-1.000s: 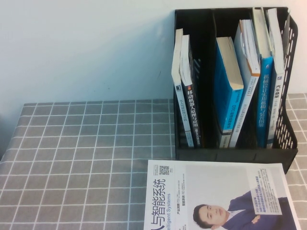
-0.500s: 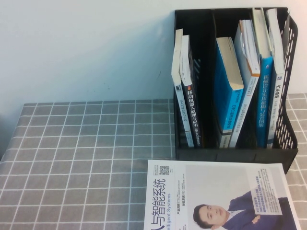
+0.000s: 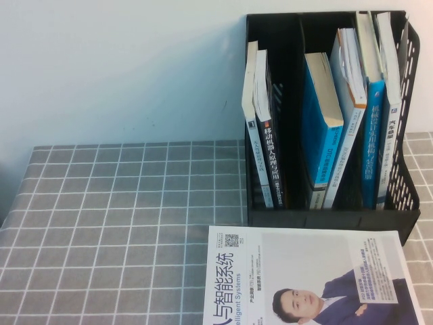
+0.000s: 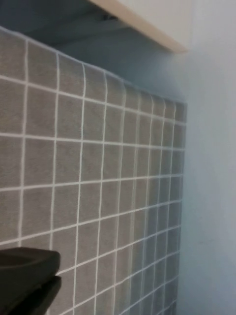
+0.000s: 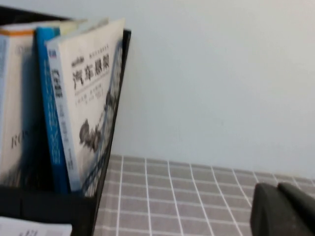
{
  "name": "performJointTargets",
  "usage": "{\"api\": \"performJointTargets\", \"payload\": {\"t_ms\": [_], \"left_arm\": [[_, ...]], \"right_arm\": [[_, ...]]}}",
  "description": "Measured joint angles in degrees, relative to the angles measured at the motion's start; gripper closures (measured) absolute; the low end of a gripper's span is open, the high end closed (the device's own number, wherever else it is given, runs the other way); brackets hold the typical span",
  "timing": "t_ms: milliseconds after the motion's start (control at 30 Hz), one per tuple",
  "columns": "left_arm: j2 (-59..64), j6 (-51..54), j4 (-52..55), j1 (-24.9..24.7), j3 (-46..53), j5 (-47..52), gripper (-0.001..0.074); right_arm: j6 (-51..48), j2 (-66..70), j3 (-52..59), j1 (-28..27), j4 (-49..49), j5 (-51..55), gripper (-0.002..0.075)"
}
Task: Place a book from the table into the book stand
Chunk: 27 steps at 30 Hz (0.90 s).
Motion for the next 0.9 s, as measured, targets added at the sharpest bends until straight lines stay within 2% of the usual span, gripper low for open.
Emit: {"api": "performJointTargets", "payload": {"t_ms": [100,200,367,467,667,900], "left_arm": [[0.0,7.5,-7.4,0.0,-0.1,3.8,0.0738],[-0.1,9.8,-9.4,0.0,-0.2,4.4,0.0738],[-0.1,10.6,-10.6,0.0,-0.2,4.6,0.0738],[-0.1,10.6,-11.0,0.0,-0.2,4.9,0.0738],[-0.1,10.7,-11.1,0.0,-0.2,4.9,0.0738],[-0.1,10.7,-11.1,0.0,-0.2,4.9,0.0738]], "right_arm": [[0.9,0.0,4.4,-0.5,-1.1,0.0,0.0729],[0.7,0.0,7.9,-0.5,-1.2,0.2,0.0729],[0.6,0.0,8.8,-0.5,-1.8,8.1,0.0729],[1.3,0.0,8.8,-0.5,-2.0,8.5,0.0729],[8.7,0.0,8.7,-0.5,-2.1,8.6,0.0729],[10.6,0.0,8.7,-0.5,-2.2,8.6,0.0729]]}}
